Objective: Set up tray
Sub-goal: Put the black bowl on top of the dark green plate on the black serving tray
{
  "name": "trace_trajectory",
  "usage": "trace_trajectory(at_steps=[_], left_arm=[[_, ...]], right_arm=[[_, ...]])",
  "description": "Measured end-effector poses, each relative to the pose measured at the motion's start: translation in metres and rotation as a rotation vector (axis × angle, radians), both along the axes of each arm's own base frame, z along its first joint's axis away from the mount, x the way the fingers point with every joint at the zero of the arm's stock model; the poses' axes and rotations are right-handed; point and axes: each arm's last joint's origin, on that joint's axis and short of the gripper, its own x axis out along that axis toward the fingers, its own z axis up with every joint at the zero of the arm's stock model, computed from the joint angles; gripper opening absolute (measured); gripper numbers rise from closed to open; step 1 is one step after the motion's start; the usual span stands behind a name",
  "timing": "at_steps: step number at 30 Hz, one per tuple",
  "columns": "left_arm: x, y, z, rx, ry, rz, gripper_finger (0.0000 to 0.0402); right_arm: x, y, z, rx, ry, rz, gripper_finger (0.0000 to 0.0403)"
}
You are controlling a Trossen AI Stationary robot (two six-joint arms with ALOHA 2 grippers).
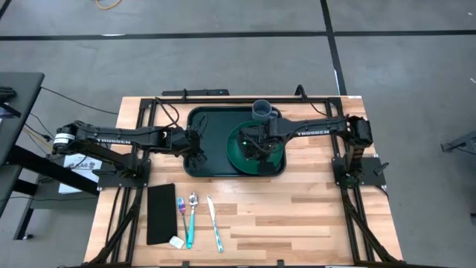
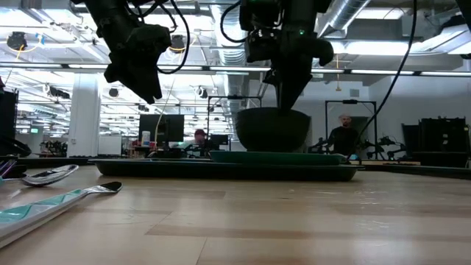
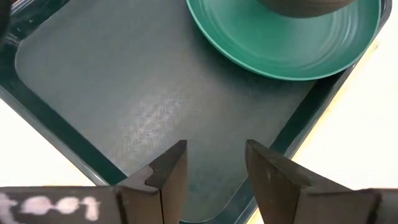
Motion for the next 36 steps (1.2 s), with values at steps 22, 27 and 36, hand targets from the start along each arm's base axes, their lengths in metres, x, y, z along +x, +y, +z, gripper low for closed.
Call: trace_trajectory(at_steps=[22,27,36], left_arm=[[0.000,0.000,0.000,0.003,0.000,0.003,0.0148],[0.000,0.000,0.000,0.003,0.000,0.002,0.0148],[0.000,0.000,0.000,0.003,0.000,0.003,0.0148]], right_arm=[[-0.003,-0.002,-0.011,0.017,0.017,-0.041,0.0013],[-0.003,-0.002,-0.010,0.020,0.016,-0.057,0.0036],[-0.001,-0.002,-0.010,0.038,-0.001,-0.146,0.0059]])
